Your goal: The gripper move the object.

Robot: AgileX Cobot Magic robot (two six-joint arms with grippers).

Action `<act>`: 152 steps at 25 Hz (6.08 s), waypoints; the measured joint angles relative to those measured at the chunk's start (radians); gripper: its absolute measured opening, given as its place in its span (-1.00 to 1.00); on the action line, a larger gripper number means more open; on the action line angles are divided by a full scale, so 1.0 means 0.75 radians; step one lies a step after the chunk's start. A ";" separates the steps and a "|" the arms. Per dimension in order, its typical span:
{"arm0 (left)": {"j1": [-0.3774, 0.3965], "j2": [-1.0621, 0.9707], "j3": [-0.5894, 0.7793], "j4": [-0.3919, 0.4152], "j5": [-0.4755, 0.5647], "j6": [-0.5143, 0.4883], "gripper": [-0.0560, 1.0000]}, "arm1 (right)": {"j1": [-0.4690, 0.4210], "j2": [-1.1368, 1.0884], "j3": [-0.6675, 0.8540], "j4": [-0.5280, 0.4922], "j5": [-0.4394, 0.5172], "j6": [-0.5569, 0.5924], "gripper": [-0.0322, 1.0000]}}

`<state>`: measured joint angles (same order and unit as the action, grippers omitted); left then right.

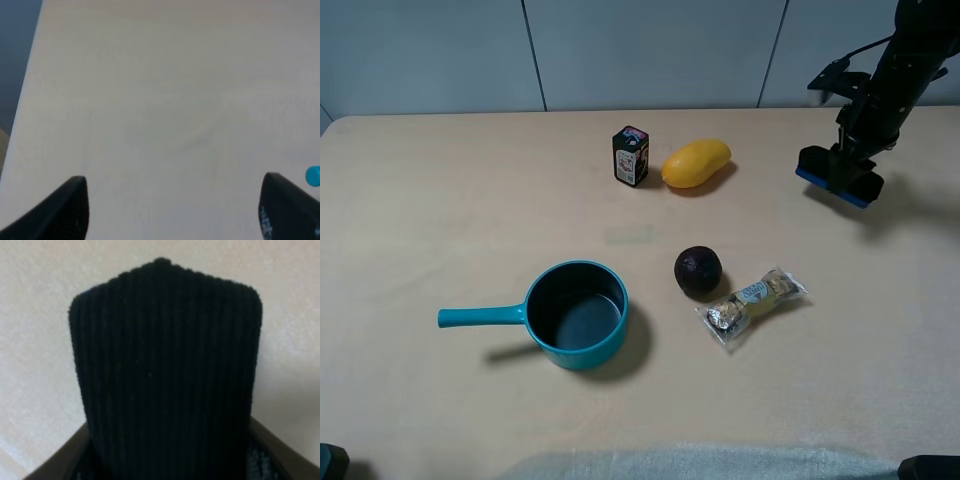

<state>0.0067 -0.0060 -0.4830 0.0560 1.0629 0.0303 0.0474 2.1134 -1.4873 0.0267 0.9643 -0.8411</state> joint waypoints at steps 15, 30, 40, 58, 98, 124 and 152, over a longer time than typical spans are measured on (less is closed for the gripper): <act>0.000 0.000 0.000 0.000 0.000 0.000 0.43 | 0.068 -0.057 -0.010 -0.006 0.028 0.019 -0.15; 0.000 0.000 0.000 0.000 0.000 0.000 0.43 | 0.299 -0.058 -0.186 0.039 0.098 0.099 -0.15; 0.000 0.000 0.000 0.000 0.000 0.000 0.43 | 0.437 -0.058 -0.186 0.035 0.133 0.104 -0.15; 0.000 0.000 0.000 0.000 0.000 0.000 0.43 | 0.790 -0.058 -0.186 0.036 0.136 0.110 -0.15; 0.000 0.000 0.000 0.000 0.000 0.000 0.43 | 0.980 0.223 -0.430 0.065 0.057 0.136 -0.15; 0.000 0.000 0.000 0.001 0.000 0.000 0.43 | 0.892 0.371 -0.450 0.045 0.027 0.145 -0.15; 0.000 0.000 0.000 0.001 0.000 0.000 0.43 | 0.884 0.371 -0.450 0.072 0.019 0.314 0.35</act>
<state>0.0067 -0.0060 -0.4830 0.0569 1.0629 0.0303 0.7105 2.3915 -1.8245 0.0805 0.9788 -0.6053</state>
